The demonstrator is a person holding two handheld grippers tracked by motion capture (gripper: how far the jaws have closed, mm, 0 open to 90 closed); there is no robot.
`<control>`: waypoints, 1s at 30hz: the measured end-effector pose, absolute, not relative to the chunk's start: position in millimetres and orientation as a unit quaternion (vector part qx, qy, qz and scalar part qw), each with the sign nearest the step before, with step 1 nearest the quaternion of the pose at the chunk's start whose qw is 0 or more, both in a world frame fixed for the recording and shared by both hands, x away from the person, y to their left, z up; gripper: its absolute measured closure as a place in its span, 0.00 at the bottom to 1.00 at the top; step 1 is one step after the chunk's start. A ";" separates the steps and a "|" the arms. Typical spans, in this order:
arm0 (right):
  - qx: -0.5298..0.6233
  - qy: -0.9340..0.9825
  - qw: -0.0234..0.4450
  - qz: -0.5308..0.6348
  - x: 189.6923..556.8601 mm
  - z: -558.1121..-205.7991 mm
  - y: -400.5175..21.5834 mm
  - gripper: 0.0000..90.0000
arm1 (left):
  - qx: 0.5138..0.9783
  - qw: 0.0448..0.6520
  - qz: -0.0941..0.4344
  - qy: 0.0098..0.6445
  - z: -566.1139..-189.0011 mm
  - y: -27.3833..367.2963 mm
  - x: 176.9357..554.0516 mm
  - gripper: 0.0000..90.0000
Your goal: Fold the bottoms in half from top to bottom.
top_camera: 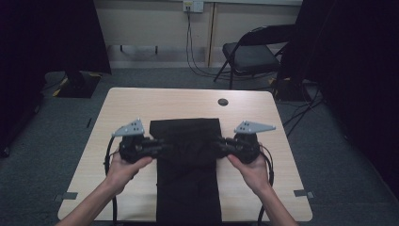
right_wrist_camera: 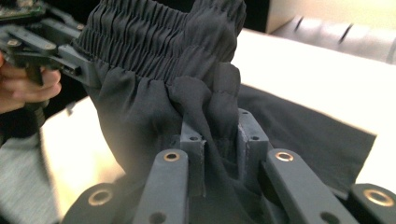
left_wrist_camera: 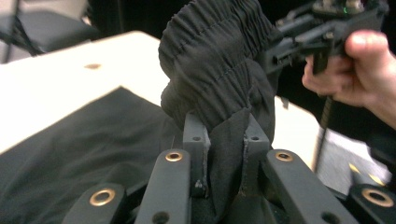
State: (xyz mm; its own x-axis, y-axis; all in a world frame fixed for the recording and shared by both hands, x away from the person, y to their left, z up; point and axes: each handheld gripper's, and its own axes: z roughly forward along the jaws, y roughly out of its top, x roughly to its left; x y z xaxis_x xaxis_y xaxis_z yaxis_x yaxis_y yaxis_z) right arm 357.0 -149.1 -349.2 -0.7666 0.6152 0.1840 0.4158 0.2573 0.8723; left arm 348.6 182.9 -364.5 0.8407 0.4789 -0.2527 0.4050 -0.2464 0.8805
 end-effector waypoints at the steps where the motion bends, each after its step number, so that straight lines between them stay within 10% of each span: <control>1: 0.328 0.792 0.089 0.508 352.1 -355.3 -149.4 0.84 | 0.795 0.533 0.016 0.290 -376.7 182.5 343.8 0.86; 10: 0.368 0.842 0.025 0.394 336.5 -458.7 -138.4 0.84 | 0.853 0.400 -0.035 0.333 -472.2 165.1 351.6 0.86; 30: 0.448 0.797 0.091 0.395 459.6 -485.8 -138.5 0.85 | 0.810 0.419 0.067 0.404 -490.2 148.4 469.0 0.84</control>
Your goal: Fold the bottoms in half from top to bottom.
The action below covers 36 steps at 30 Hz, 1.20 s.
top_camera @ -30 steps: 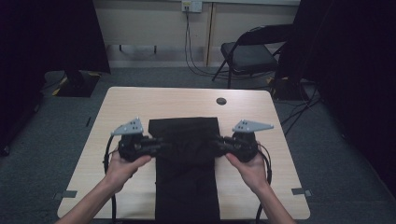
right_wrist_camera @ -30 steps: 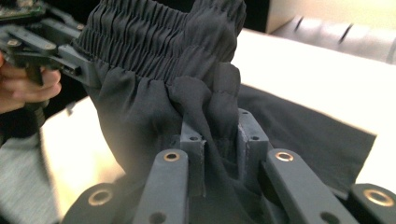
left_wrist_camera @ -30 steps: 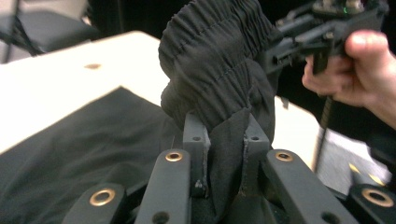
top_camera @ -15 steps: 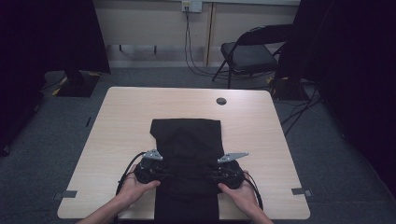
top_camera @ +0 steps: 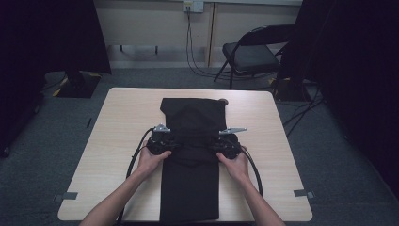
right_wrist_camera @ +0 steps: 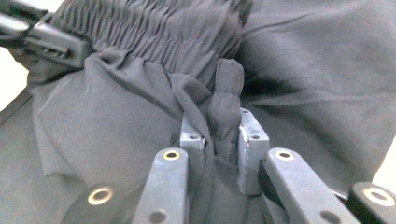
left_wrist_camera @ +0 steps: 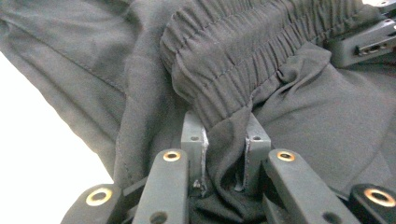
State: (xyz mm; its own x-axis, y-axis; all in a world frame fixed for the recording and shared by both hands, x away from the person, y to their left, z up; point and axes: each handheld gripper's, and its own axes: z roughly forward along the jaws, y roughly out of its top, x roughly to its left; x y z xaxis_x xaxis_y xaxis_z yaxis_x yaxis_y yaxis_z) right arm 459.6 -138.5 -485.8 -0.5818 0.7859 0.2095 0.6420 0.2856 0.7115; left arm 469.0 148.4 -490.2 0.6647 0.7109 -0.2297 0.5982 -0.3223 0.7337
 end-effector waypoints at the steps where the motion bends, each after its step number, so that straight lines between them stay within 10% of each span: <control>1: 0.448 0.797 0.094 0.394 461.8 -485.1 -138.5 0.84 | 0.812 0.418 0.070 0.402 -489.4 148.0 469.2 0.84; 13: 0.428 0.809 0.079 0.395 454.4 -470.9 -141.0 0.60 | 0.818 0.426 0.061 0.381 -478.2 148.0 467.6 0.61; 19: 0.422 0.803 0.089 0.411 454.3 -467.1 -137.6 0.84 | 0.814 0.441 0.076 0.369 -465.6 150.0 467.7 0.88; 36: 0.350 0.759 0.138 0.532 415.8 -341.3 -148.4 0.86 | 0.766 0.557 0.117 0.297 -343.7 165.1 420.3 0.89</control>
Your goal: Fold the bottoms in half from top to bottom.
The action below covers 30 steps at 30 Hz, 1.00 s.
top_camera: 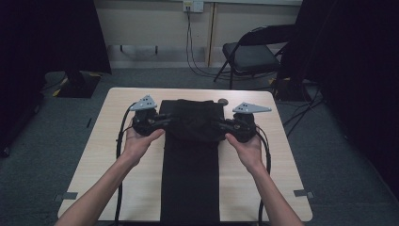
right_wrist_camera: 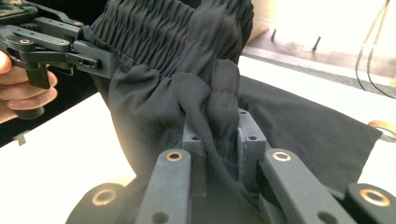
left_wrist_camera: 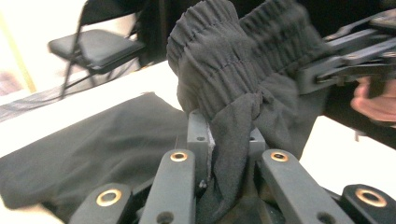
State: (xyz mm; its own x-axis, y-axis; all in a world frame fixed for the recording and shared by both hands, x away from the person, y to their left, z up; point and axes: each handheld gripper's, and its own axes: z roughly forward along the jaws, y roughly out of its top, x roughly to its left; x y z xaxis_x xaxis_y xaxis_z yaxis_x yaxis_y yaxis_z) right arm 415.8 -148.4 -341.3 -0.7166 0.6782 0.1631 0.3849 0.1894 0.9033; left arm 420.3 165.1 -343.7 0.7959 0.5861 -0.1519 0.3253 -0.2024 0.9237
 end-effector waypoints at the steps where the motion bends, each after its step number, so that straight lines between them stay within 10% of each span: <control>1: 0.349 0.760 0.133 0.532 411.5 -343.4 -148.9 0.86 | 0.774 0.549 0.109 0.296 -350.7 166.5 413.2 0.89; 12: 0.368 0.826 0.067 0.422 373.5 -453.3 -141.8 0.82 | 0.843 0.441 0.019 0.308 -451.8 160.5 375.7 0.83; 23: 0.357 0.829 0.059 0.427 354.7 -443.1 -159.5 0.58 | 0.812 0.488 0.029 0.319 -430.0 180.5 387.8 0.64; 30: 0.381 0.803 0.090 0.450 374.7 -430.5 -168.9 0.74 | 0.802 0.452 0.062 0.385 -453.1 186.3 421.9 0.65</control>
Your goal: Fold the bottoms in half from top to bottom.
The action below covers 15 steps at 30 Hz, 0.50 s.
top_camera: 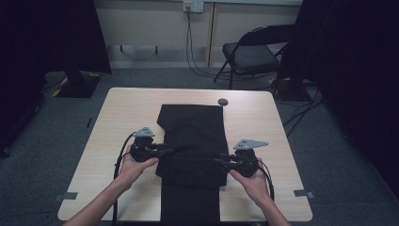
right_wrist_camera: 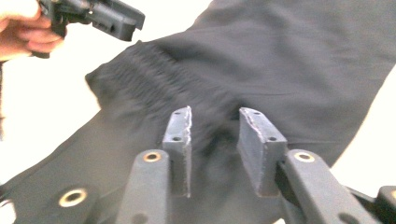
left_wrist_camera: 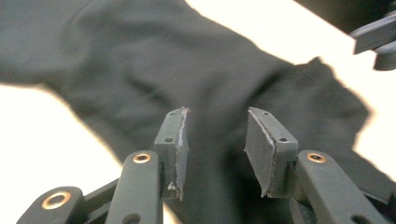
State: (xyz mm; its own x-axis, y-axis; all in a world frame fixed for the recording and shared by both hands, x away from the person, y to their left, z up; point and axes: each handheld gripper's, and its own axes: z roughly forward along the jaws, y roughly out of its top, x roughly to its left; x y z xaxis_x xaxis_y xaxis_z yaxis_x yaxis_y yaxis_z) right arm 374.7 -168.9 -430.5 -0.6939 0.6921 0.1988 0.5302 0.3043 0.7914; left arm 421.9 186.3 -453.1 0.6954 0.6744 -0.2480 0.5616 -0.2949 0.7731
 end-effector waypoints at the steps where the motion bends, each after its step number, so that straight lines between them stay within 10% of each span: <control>1: 0.386 0.803 0.093 0.444 378.9 -433.6 -169.8 0.75 | 0.803 0.443 0.064 0.394 -458.3 186.5 427.1 0.65; 15: 0.376 0.831 0.061 0.405 382.9 -461.7 -153.6 0.74 | 0.841 0.422 0.055 0.334 -458.9 166.7 404.6 0.49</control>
State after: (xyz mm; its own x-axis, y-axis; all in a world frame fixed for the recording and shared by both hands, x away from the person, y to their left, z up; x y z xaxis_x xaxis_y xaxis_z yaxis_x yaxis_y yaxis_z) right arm 382.9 -153.6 -461.7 -0.7094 0.6748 0.2032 0.5754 0.3882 0.7199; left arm 404.6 166.7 -458.9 0.7715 0.6076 -0.1889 0.5146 -0.4212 0.7468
